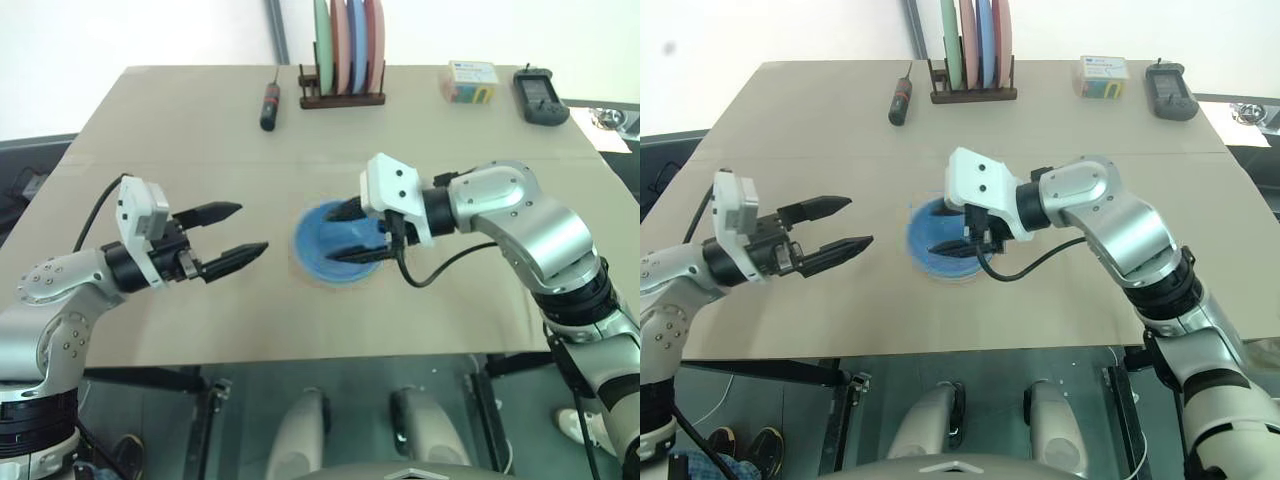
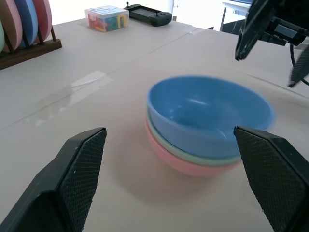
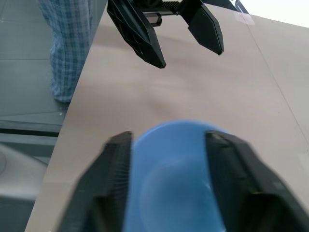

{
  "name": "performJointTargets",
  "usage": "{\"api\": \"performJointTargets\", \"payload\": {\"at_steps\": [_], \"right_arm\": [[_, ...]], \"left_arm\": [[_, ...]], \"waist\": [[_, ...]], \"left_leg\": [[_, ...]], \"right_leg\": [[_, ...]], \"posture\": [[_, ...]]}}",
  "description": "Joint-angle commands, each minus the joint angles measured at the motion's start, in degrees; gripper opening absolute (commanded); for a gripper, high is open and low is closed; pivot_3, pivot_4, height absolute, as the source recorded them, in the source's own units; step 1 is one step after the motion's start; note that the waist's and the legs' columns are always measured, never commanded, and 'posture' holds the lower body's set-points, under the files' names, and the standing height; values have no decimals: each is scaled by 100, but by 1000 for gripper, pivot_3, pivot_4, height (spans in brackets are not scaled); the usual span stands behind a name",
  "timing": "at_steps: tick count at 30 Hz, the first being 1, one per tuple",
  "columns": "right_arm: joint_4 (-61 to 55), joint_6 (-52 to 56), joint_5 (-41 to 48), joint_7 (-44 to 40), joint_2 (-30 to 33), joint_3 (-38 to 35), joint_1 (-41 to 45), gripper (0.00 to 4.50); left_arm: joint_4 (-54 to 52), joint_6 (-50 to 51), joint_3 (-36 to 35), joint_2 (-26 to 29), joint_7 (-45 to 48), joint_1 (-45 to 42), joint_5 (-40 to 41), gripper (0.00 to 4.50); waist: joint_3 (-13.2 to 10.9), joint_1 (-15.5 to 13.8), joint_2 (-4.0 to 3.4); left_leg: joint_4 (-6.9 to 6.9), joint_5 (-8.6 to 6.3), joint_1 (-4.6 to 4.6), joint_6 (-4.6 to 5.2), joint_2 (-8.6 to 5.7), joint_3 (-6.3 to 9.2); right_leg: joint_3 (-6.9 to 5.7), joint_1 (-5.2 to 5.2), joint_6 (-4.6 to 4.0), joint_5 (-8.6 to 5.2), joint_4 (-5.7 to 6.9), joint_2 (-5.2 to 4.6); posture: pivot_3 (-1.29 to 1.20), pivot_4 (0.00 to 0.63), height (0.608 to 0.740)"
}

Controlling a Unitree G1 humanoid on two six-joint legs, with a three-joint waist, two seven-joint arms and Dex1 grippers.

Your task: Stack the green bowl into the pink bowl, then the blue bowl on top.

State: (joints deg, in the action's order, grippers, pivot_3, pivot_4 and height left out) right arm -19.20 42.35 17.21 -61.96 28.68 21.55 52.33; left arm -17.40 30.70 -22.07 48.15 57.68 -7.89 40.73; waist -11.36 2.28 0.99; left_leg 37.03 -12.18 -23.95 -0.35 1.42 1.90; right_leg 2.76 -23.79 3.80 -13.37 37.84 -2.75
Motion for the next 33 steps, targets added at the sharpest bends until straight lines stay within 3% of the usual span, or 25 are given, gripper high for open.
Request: {"api": "performJointTargets", "payload": {"at_steps": [1, 3, 10, 16, 20, 25, 33], "right_arm": [[-176, 4, 63, 47, 48, -147, 180, 4041], [-130, 20, 58, 70, 108, -220, 189, 4423], [379, 638, 643, 304, 544, -1407, -142, 4423], [585, -168, 1132, -162, 1290, -2761, -1449, 4423], [419, -864, 1423, -652, 1558, -3462, -2787, 4423], [1246, -2136, 1166, -1074, 1702, -3865, -3745, 4423], [2440, -3351, 892, -1422, 1767, -3740, -3801, 4423]], "left_arm": [[-43, -95, -130, 104, 119, -20, 64, 4500], [12, -109, -85, 108, 159, -75, 41, 4500], [77, -131, -43, 112, 262, 25, -73, 4500], [-93, -264, -281, 172, 223, 770, -359, 4500], [-210, -231, -662, 128, 174, 1310, -319, 4500], [-246, -309, -1015, 51, 162, 1820, -367, 4500], [-288, -523, -1213, 4, 79, 2103, -459, 4500]], "waist": [[0, 1, 0], [0, 1, 0], [1, -14, 1], [3, -26, 5], [3, -4, 5], [3, 6, 6], [4, 4, 7]], "left_leg": [[0, 0, 0, 0, 0, 0], [0, 0, 0, 0, 0, 0], [0, 0, 0, 0, -1, -2], [-18, -1, -3, 1, -3, -7], [-29, -1, 3, 1, 4, -11], [-26, -1, 16, 1, 6, -21], [3, -1, 19, 1, 9, -36]], "right_leg": [[0, 0, 0, 0, 0, 0], [0, 0, 0, 0, 0, 0], [0, 0, 0, 0, -1, -1], [4, 1, 0, 0, -21, -6], [7, -2, -1, -2, -20, -1], [16, 3, -7, -20, -17, 1], [27, 8, 0, -25, -7, 1]], "posture": [[0, 150, 740], [0, 150, 740], [0, 150, 740], [0, 150, 740], [0, 150, 740], [0, 150, 740], [0, 150, 740]]}}
